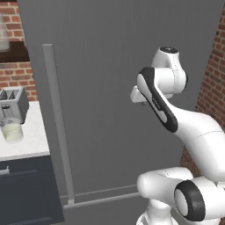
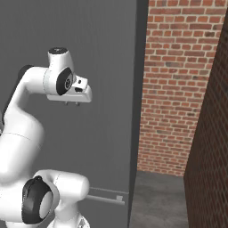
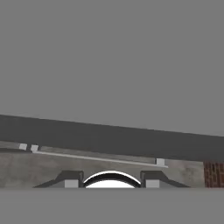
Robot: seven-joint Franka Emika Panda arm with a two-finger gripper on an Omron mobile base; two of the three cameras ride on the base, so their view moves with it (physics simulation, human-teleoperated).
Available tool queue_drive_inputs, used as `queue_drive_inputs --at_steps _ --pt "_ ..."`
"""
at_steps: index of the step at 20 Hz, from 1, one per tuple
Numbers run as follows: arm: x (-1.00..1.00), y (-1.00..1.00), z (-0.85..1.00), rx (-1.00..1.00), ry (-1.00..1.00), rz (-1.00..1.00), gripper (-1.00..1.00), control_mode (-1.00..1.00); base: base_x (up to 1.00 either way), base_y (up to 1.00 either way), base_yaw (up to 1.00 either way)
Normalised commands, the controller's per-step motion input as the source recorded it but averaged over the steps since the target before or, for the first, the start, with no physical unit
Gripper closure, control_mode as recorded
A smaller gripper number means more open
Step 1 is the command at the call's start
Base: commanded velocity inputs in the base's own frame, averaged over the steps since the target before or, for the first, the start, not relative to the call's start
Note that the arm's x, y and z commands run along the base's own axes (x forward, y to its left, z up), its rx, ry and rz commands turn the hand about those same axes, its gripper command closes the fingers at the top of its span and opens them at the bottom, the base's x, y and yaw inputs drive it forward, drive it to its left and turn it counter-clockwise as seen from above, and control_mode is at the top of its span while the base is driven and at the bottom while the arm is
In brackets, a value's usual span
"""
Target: Grab a lemon wedge from the fridge and one ice cube from the ice bowl, and put them in the glass of lemonade.
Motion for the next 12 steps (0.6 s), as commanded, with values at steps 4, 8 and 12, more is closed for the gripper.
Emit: queue_drive_inputs --at_steps 4,8,12 --pt "-0.33 0.0 0.0 0.0 0.02 0.01 -1.0 -1.0 0.0 0.0 0.0" --pt "-0.98 0.0 0.0 0.0 0.0 0.1 -1.0 -1.0 0.0 0.0 0.0" --pt "-0.91 0.0 -0.01 0.01 0.0 0.05 -1.0 -1.0 0.0 0.0 0.0"
